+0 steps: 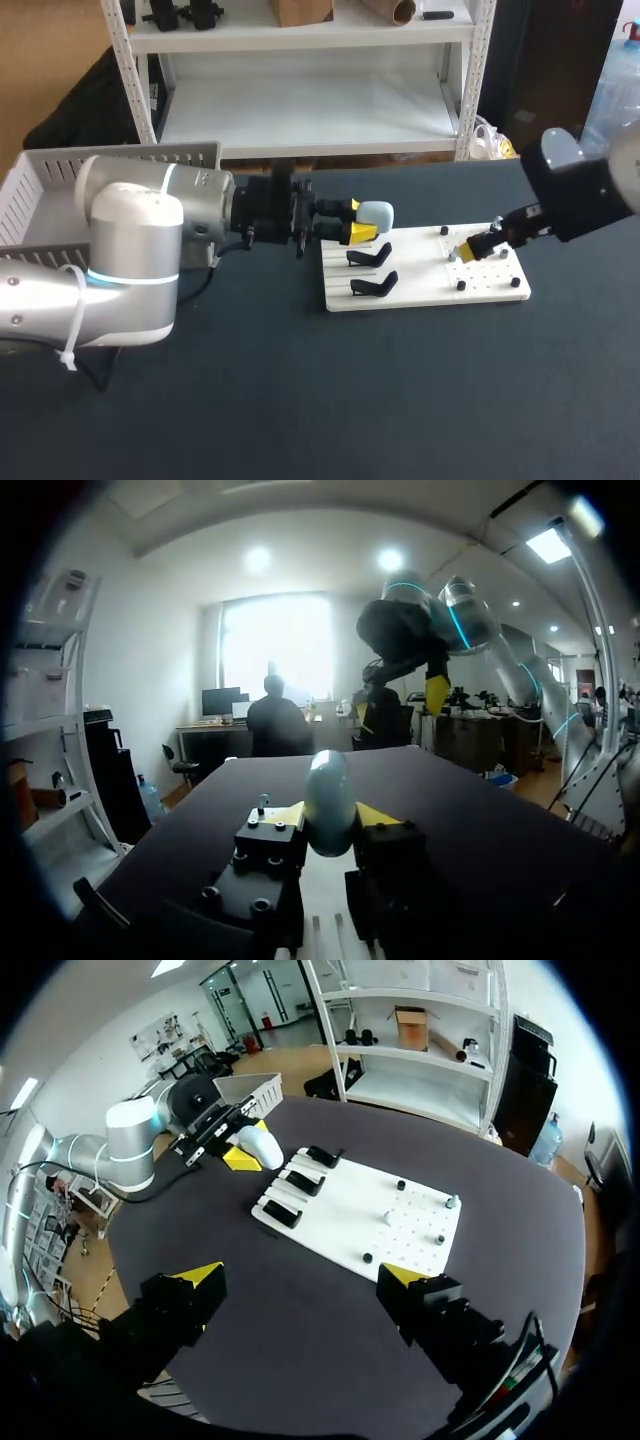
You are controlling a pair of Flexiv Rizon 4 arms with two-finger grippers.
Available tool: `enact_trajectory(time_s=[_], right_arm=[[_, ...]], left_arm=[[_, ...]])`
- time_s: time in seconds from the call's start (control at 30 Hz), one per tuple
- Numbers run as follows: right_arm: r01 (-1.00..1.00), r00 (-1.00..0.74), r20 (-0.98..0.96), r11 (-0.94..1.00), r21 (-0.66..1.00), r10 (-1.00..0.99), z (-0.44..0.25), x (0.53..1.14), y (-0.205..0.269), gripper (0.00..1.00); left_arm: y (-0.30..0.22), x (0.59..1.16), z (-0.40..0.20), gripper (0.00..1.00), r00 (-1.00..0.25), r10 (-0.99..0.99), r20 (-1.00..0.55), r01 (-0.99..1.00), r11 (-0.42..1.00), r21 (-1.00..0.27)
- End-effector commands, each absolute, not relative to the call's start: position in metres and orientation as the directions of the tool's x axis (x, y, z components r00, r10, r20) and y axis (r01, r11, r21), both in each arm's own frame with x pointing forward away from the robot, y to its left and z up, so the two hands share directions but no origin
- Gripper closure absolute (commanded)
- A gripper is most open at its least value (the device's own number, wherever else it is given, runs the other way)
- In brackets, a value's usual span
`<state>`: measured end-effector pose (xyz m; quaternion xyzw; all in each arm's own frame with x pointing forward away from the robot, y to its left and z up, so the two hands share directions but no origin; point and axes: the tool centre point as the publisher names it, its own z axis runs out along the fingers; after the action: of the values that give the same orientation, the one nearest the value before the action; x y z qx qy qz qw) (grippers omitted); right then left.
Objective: Pick up each earbud case from the left stands, insert the matching earbuds, close the lid, and place the case in the box.
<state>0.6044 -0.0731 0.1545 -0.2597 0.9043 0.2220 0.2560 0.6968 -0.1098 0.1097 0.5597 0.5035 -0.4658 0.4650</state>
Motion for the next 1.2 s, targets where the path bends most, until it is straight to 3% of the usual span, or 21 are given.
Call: enact_trajectory(time_s=[0.03, 1.2], right_arm=[[-0.574, -0.735, -0.578, 0.780, 0.250, -0.355, 0.151, 0.606, -0.060, 0.00], [-0.544, -0.754, -0.547, 0.812, 0.210, -0.364, 0.139, 0.659, 0.014, 0.00]], left_arm=[[-0.110, 0.697, 0.107, 1.00, 0.060, 0.126, -0.990, 0.997, -0.060, 0.053], [-0.109, 0.696, 0.105, 1.00, 0.060, 0.121, -0.991, 0.997, -0.051, 0.054]])
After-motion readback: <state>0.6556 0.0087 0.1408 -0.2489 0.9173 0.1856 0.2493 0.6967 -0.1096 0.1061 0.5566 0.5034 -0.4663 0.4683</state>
